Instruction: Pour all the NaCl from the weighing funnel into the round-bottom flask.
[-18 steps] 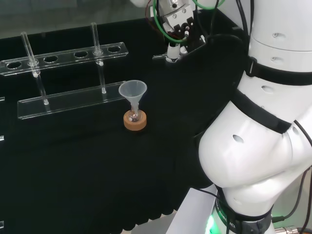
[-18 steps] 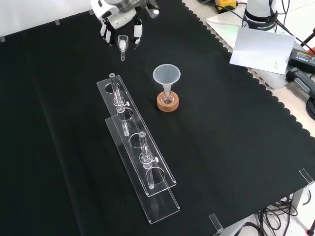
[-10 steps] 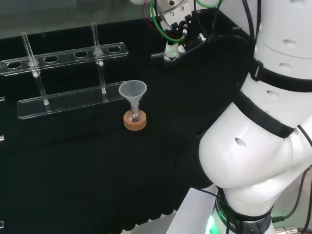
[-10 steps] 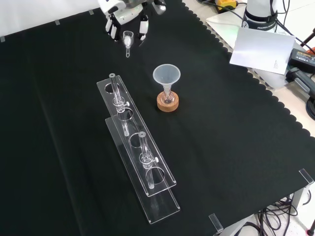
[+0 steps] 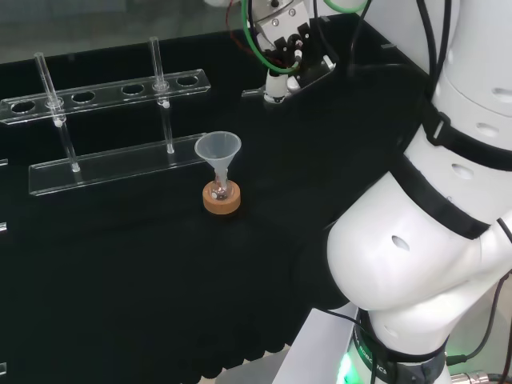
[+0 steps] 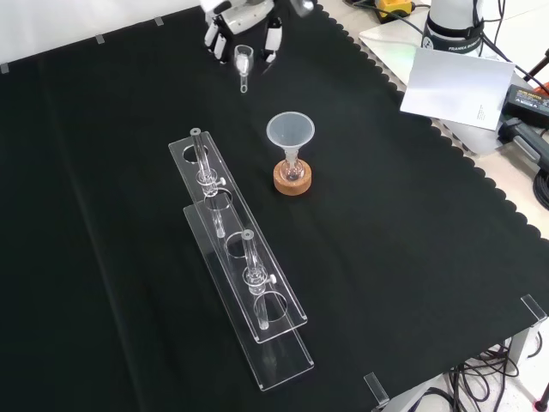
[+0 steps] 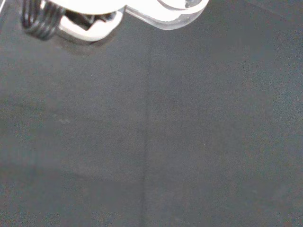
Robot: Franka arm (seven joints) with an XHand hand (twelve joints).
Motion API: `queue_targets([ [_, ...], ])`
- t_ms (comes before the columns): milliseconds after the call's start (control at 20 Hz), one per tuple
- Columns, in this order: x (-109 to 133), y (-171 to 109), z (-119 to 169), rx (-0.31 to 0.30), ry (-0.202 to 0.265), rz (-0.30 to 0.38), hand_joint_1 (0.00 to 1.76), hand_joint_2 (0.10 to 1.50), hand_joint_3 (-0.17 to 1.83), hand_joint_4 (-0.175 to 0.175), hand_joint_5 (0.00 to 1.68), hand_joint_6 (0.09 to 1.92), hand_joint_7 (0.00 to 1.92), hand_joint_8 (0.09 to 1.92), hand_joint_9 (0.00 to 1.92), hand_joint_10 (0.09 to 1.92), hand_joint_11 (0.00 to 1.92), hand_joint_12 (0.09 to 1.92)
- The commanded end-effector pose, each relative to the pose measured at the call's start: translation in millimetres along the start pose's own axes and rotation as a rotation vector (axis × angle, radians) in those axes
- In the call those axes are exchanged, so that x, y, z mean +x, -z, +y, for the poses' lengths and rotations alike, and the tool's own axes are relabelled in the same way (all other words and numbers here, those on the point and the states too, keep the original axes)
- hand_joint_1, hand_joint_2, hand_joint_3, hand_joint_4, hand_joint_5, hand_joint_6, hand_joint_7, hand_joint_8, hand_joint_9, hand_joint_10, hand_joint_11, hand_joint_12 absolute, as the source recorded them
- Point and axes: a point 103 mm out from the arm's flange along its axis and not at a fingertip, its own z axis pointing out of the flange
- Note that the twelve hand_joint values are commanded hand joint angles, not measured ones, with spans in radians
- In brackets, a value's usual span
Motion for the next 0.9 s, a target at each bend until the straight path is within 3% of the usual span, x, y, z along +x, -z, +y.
queue_targets([
  [50,19,2,-31,0.008,0.000,-0.031,1.11,0.70,0.60,0.175,1.24,0.72,0.84,0.62,1.30,0.15,1.13,0.87],
  [900,48,-7,-50,0.044,0.020,-0.165,1.11,0.70,0.60,0.175,1.24,0.70,0.84,0.63,1.32,0.13,1.16,0.84],
])
